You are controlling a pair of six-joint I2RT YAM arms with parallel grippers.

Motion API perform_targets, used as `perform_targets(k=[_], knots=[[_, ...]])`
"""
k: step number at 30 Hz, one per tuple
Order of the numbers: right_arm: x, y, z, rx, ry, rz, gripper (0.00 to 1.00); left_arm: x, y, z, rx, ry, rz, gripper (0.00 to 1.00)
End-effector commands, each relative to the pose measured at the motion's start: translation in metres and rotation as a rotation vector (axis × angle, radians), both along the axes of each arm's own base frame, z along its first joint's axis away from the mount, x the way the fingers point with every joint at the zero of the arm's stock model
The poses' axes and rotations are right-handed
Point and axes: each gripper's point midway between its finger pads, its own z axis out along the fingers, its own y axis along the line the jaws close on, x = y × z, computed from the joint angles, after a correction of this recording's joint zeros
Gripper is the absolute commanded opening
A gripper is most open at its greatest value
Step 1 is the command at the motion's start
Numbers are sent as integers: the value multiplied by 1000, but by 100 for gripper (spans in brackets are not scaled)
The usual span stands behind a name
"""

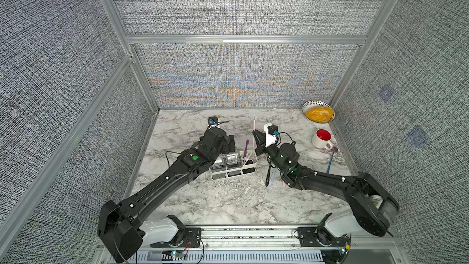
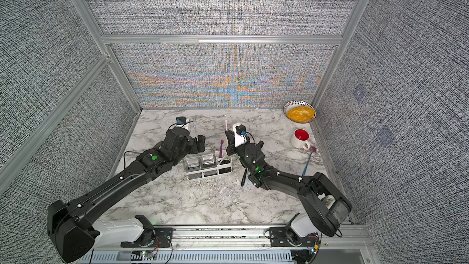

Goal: Place the toothbrush into the toothbrush holder
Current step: Place the toothbrush in the toothbrush holder.

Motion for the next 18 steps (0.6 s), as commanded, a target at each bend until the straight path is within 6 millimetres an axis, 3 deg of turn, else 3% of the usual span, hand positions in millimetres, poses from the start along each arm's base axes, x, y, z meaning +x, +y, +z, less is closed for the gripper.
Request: perform_targets(k=[1,18], knots=[[-5,2,22,72,-81,19,2,1,1,1,-15,2,3,96],[-13,26,-4,104,-67,93,2,1,7,-4,-23,12,9,96]])
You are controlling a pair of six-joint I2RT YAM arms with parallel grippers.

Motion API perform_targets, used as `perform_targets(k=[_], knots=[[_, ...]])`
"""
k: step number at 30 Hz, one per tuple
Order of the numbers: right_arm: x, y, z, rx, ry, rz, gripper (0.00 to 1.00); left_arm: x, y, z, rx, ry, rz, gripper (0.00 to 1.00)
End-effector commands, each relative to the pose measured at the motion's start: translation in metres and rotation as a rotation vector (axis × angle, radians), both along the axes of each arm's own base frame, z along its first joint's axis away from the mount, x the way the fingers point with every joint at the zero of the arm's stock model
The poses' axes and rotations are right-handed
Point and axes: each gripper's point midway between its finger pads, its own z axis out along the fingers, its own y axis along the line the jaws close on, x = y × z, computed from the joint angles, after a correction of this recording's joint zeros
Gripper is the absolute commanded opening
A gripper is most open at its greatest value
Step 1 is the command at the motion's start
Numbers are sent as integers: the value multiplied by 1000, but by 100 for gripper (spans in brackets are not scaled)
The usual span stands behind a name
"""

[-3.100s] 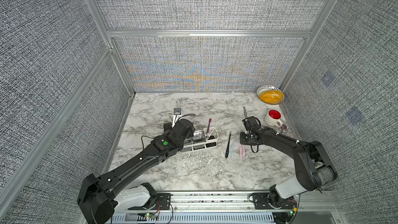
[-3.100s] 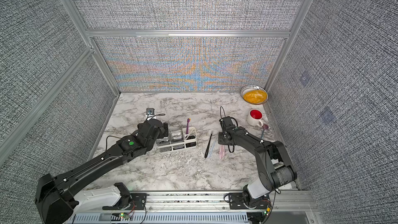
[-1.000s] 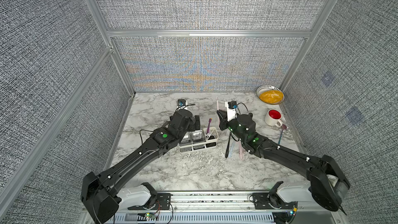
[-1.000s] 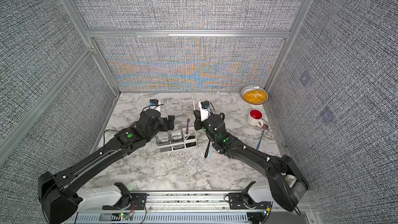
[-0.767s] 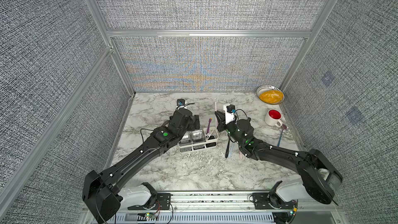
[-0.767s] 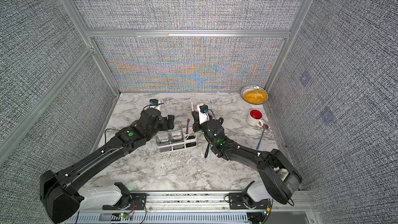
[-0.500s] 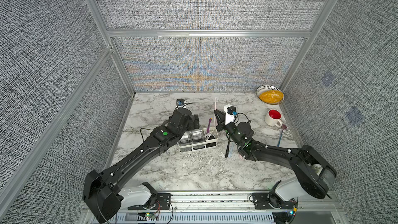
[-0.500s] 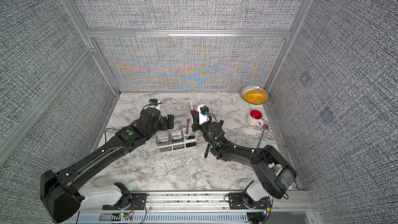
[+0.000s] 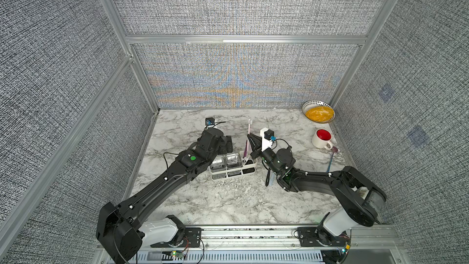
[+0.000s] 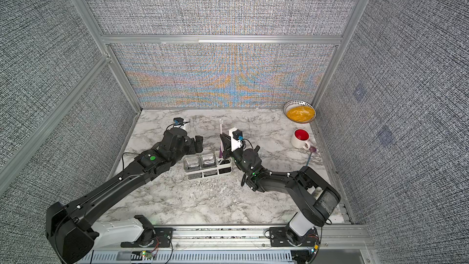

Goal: Place the toothbrush into the toothbrush holder
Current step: Place the toothbrush in the toothbrush holder.

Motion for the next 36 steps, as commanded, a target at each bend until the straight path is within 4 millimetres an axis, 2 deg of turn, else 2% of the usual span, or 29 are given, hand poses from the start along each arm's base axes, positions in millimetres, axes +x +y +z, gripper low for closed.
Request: perform_targets(k=[1,9,14,27,32,36], knots=[[-1,3,10,50,-37,14,2,1,-4,3,-17,-5,-14,96],[4,12,1,69,-50,29,2,3,-4,2,-18,-6,-17,96],[9,19,-8,51,-50,37,2,8,-15,2,-30,-19,-54,96],[11,26,-20,12,-37,55,2,37,-73,7,-193,-83,-275,92],[11,27,-24,-15,-33,60,2,45,-86,12,-246,-103,-309,86],[11,30,-28,-39,-27,67,2,48,-96,15,-275,-117,-342,73]])
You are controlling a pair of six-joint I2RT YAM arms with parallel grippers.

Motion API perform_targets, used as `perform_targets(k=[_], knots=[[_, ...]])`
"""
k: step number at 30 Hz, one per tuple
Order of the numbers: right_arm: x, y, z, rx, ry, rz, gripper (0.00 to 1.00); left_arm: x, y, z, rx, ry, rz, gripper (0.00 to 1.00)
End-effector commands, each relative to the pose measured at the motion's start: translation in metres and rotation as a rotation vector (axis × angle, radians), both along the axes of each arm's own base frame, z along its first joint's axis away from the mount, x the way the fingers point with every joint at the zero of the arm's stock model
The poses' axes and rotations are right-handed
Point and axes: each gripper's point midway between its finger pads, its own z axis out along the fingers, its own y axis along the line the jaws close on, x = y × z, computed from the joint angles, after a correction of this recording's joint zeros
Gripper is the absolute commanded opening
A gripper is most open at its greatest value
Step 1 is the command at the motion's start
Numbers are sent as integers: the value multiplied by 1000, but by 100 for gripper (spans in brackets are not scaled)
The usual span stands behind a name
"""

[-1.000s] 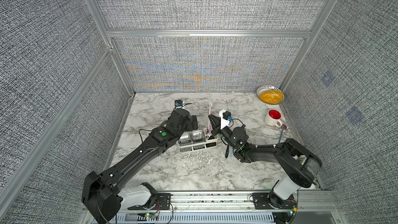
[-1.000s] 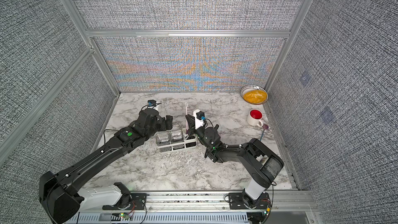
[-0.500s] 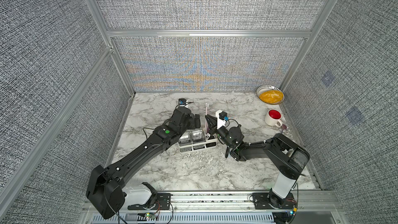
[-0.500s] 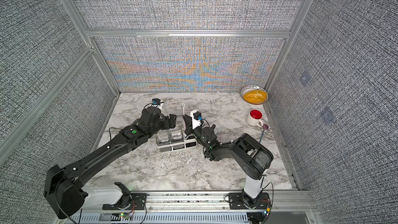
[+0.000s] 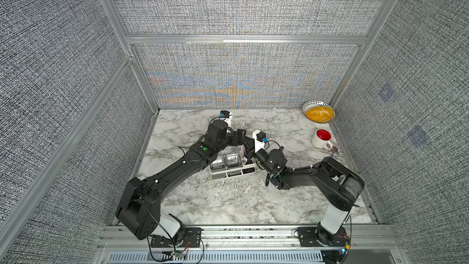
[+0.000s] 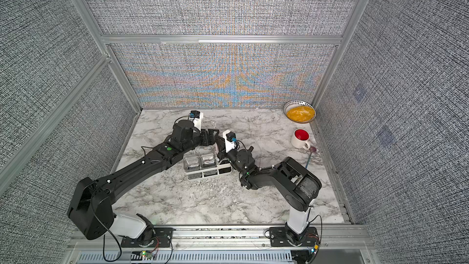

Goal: Place the toothbrush into the toothbrush holder
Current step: Place the toothbrush in the toothbrush holder.

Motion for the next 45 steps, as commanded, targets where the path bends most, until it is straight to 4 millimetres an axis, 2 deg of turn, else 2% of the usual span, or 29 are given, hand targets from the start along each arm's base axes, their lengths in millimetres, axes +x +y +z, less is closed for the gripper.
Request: perform_targets(k=[1,3,5,16,19,21,31,32,36,39,41,45], knots=[[-1,3,-2,-26,-4,11,2,2,-14,17,-71,-44,-54,68],[-1,3,-3,-30,-4,8,2,3,-16,15,-75,-38,-63,55],[-1,2,-2,-30,-5,7,2,3,-18,13,-80,-34,-71,48],[-1,4,-2,-54,-13,10,2,1,-24,9,-87,-26,-109,19],[-1,5,-3,-66,-15,10,2,1,-24,6,-86,-23,-109,16],[-1,4,-3,-70,-16,8,2,2,-24,5,-87,-19,-107,8],[-2,5,-4,-82,-18,10,2,0,-24,5,-93,-26,-111,5],[-2,5,-2,-78,-20,9,5,0,-24,6,-92,-30,-112,5],[-3,5,1,-73,-25,6,26,-1,-24,8,-75,-42,-123,3],[-5,3,7,-66,-34,4,35,-3,-26,8,-46,-61,-160,3],[-7,1,11,-61,-39,4,41,-4,-28,7,-36,-68,-172,2],[-9,-3,18,-56,-45,-1,47,-3,-27,5,-13,-75,-178,1]])
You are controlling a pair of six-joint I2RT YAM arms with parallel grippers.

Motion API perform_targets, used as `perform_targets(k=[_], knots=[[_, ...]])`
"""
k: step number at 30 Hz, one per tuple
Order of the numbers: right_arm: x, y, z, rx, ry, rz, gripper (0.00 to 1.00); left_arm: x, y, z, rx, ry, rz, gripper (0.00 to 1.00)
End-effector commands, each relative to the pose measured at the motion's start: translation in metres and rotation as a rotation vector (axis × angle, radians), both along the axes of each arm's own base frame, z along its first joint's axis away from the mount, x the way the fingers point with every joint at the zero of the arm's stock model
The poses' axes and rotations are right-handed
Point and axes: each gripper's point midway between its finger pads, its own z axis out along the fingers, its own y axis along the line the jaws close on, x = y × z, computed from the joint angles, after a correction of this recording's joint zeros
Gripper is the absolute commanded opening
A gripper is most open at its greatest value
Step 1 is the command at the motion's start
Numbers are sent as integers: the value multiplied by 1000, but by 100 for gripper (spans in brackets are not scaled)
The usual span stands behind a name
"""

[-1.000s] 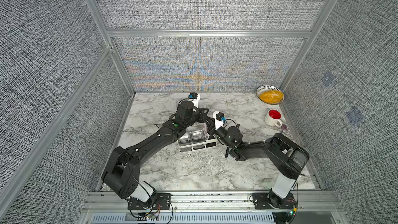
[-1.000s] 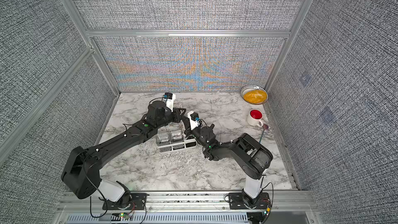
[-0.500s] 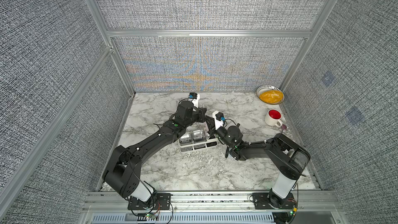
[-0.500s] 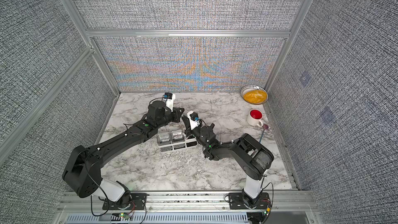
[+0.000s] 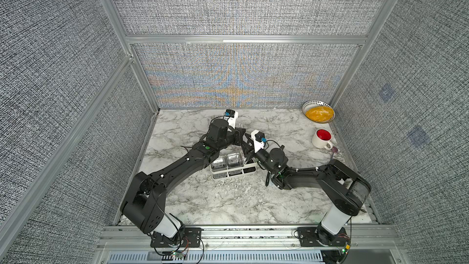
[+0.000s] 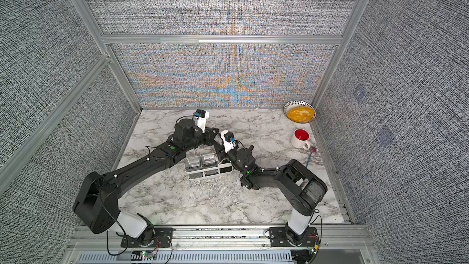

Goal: Place the toothbrush into the toothbrush holder
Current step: Place the toothbrush in the toothbrush holder.

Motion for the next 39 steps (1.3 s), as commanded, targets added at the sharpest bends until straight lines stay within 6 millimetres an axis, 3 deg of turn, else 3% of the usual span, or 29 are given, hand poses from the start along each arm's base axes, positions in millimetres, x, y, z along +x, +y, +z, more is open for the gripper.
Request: perform_targets(k=[1,13,21,29,39], knots=[[-2,-3,9,12,-15,-9,48,0,-1,3,25,-33,-24,1],[-22,-32,30,59,-38,-48,52,-3,7,7,122,-101,-6,1],[-41,-63,45,81,-55,-106,52,-9,-2,3,228,-155,-2,1],[-55,-87,43,85,-40,-147,53,-14,-10,-5,275,-218,39,0],[-66,-100,25,78,9,-167,52,-11,0,-17,251,-239,133,0]])
